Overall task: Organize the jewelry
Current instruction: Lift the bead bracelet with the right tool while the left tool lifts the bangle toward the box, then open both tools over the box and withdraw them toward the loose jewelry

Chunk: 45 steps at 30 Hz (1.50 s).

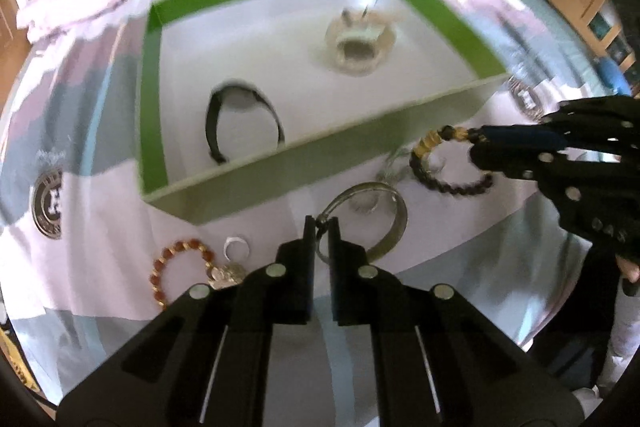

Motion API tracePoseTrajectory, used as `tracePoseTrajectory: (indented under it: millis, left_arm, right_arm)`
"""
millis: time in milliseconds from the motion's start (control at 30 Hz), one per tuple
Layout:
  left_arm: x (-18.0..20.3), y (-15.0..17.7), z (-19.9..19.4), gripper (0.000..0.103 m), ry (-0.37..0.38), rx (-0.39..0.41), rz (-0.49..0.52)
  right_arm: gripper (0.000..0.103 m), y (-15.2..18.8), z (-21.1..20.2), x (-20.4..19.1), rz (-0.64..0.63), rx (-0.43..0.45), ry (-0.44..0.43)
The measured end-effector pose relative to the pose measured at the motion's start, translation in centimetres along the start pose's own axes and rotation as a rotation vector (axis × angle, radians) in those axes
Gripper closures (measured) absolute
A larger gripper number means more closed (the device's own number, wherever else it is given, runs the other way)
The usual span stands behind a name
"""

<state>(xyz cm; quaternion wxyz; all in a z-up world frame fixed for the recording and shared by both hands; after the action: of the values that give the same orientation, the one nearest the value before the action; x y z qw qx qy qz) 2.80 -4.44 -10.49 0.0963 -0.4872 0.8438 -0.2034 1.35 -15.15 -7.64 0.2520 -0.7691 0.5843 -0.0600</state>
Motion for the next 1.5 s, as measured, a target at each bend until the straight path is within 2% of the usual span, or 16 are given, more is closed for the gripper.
tracePoseTrajectory:
  millis: [100, 333, 433, 500, 567, 633, 833, 1033, 1067, 1133, 1200, 1400, 1467, 1500]
  left_arm:
    - [-0.8, -1.4, -3.0, 0.098, 0.021, 0.076, -0.004]
    - [-2.9, -3.7, -6.3, 0.098, 0.02, 0.208, -0.073]
    - [-4.4, -5.1, -7.2, 0.097, 0.007, 0.248, -0.125]
    - [-5.2, -5.9, -7.1, 0.097, -0.002, 0.257, -0.161]
    - [-6.2, -6.3, -6.4, 0.097, -0.026, 0.253, -0.185]
    - [-7.3, -6.5, -4.7, 0.097, -0.072, 0.217, -0.2]
    - [-8.6, -5.2, -0.6, 0.097, -0.13, 0.104, -0.22]
    - [-8.4, -4.9, -0.2, 0.097, -0.13, 0.088, -0.208]
    - [-8.3, -4.9, -0.2, 0.097, -0.129, 0.087, -0.21]
    - [-8.3, -4.8, -0.3, 0.096, -0.123, 0.087, -0.212]
    - [-8.3, -4.8, -0.6, 0.096, -0.135, 0.092, -0.214]
    - [-8.2, -4.8, -1.7, 0.095, -0.125, 0.114, -0.211]
    - [-7.6, -4.5, -2.6, 0.089, -0.105, 0.121, -0.199]
    - [-7.3, -4.3, -3.0, 0.082, -0.096, 0.122, -0.192]
  right_arm:
    - [0.092, -0.1, -1.6, 0.7, 0.039, 0.058, -0.077]
    - [0.092, -3.2, -4.9, 0.1, 0.093, 0.21, -0.228]
    - [0.092, -4.7, -5.5, 0.4, 0.135, 0.289, -0.247]
    - [0.092, -5.7, -5.3, 1.1, 0.163, 0.322, -0.214]
    - [0.092, -6.2, -4.1, 2.0, 0.17, 0.319, -0.138]
    - [0.092, -6.4, -3.0, 2.6, 0.179, 0.311, -0.083]
    - [0.092, -6.4, 0.3, 3.9, 0.173, 0.272, 0.075]
    - [0.092, -6.0, 1.6, 5.3, 0.198, 0.241, 0.126]
    - [0.09, -6.0, 1.5, 5.4, 0.204, 0.233, 0.127]
    - [0.079, -6.0, 1.1, 5.5, 0.22, 0.238, 0.111]
    - [0.072, -6.1, 0.5, 5.6, 0.238, 0.254, 0.1]
    - [0.072, -5.8, -1.0, 4.9, 0.246, 0.264, 0.019]
    - [0.071, -5.1, -1.5, 3.6, 0.222, 0.247, -0.043]
    - [0.071, -4.8, -1.7, 3.0, 0.213, 0.239, -0.065]
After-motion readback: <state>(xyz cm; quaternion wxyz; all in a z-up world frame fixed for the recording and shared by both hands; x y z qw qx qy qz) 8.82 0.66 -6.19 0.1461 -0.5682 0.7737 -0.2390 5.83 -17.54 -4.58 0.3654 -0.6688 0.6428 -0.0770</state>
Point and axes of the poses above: each gripper's, at about its wrist camera, not at the fingertips, and z roughly the way its jaws point, x to its right, y to its underside, the point moved 9 cm from there along z, roughly the way its jaws point, and after that the axes turned 6 degrees about z, right-handed, at the moved point
